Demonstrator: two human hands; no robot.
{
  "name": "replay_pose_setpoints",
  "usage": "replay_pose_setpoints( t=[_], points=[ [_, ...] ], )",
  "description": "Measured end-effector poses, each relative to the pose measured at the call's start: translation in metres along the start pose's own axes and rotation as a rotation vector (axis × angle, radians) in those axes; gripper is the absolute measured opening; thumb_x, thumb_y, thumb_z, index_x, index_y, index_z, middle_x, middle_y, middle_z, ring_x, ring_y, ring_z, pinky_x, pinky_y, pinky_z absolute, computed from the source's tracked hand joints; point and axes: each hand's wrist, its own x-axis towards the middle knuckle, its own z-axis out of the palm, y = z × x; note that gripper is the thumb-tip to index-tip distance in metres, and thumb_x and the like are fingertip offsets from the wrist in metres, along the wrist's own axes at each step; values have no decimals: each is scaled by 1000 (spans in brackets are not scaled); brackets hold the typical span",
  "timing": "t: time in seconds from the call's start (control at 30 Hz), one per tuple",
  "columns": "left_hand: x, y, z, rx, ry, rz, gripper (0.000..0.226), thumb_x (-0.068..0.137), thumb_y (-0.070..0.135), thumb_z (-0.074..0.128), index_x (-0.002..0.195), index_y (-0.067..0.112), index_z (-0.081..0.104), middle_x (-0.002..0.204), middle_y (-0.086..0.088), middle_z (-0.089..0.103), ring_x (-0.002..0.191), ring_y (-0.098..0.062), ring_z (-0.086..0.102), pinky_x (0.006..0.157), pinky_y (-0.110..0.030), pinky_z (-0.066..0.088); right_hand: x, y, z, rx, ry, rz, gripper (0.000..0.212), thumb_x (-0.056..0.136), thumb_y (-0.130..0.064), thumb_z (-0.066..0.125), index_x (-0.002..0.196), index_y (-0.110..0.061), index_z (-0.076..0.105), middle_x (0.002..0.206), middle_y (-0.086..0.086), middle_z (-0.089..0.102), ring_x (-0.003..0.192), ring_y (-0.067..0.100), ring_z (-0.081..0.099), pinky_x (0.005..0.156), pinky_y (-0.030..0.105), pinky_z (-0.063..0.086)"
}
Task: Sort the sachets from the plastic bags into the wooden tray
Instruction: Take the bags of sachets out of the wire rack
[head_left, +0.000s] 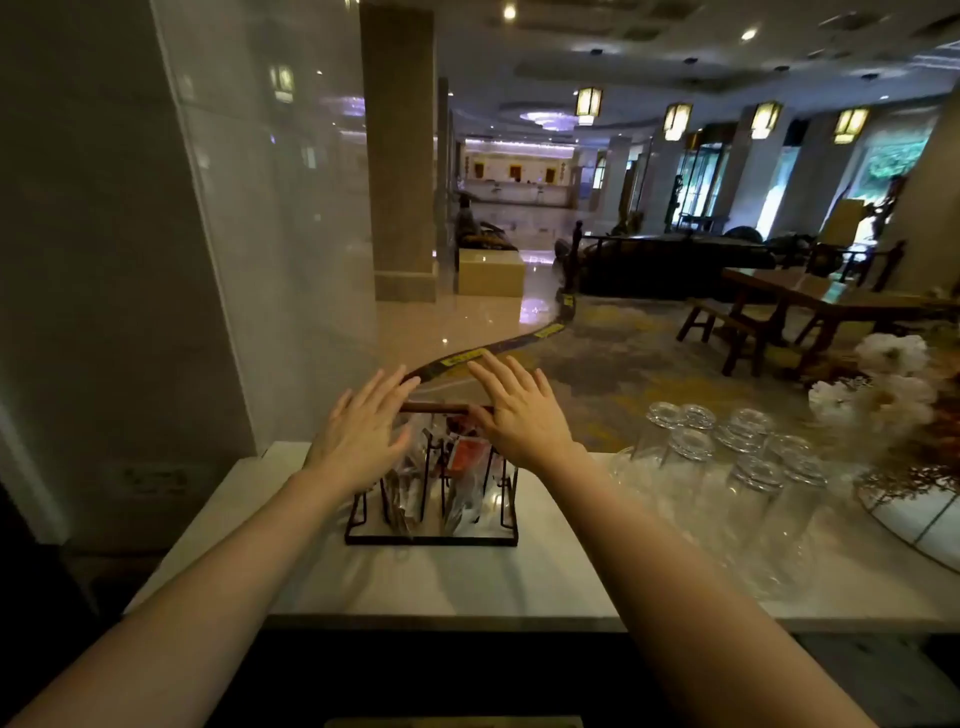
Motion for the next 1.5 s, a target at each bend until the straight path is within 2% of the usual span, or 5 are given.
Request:
replay_pose_setpoints(
  t=[0.23, 0.47, 0.77, 1.37, 1.5],
  points=[
    [-2, -8, 19, 110, -9, 28, 74, 81, 59, 9, 149, 29, 14, 159, 6, 10, 146, -14, 7, 118, -46, 1, 13, -2, 13, 118, 11, 14, 45, 98, -34, 42, 142, -23, 39, 134, 7, 50, 122, 28, 47, 98, 43, 43],
    [-1, -10, 17, 109, -38, 32, 62, 94, 51, 31, 149, 28, 13, 160, 5, 0, 147, -12, -1, 119, -46, -2, 34, -11, 10, 202, -3, 169, 21, 96, -25, 48, 104, -17, 65, 107, 10, 60, 98, 32, 57, 67, 35, 40],
    [-1, -2, 19, 45, -23, -6, 67, 88, 48, 42, 146, 27, 16, 160, -1, -1, 147, -14, -3, 118, -48, -3, 60, -34, -19, 703, 229, 369, 26, 92, -17, 41, 70, -26, 53, 77, -2, 70, 72, 21, 68, 72, 48, 57],
    [-4, 1, 17, 105, -16, -26, 65, 92, 38, 43, 148, 26, 12, 160, -2, -2, 147, -17, -4, 117, -49, -5, 55, -30, -34, 1442, 460, 609, 29, 103, -23, 35, 86, -15, 57, 91, 4, 73, 80, 15, 72, 65, 26, 56],
    [-4, 2, 18, 112, -29, -29, 65, 93, 39, 40, 149, 26, 10, 160, -1, -1, 147, -17, -4, 118, -50, -4, 71, -17, -28, 1640, 460, 679, 26, 102, -18, 37, 92, -6, 58, 86, 11, 69, 59, 11, 68, 49, 23, 54]
  ],
)
